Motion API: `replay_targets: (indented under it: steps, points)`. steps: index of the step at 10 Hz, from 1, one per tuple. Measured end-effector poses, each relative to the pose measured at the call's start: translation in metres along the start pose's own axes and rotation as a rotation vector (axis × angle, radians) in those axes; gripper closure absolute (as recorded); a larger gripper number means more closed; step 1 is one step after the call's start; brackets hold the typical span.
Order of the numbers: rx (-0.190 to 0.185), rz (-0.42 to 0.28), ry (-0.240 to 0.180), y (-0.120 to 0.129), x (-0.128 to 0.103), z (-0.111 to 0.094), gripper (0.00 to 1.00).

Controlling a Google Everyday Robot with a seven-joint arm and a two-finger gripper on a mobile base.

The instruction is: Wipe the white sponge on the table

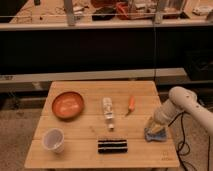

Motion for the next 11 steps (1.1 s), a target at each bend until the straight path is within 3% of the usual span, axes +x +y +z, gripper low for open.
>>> replay_targets:
  steps: [3,6,8,11]
  points:
    - [0.02,0.021,0.0,-0.049,-0.002,-0.002,1.0]
    - [-0.022,-0.012,-0.002,-0.074,-0.033,0.023,1.0]
    - [-0.045,-0.074,-0.015,-0.068,-0.063,0.034,1.0]
    - [-0.109,-0.198,-0.032,-0.035,-0.1,0.048,1.0]
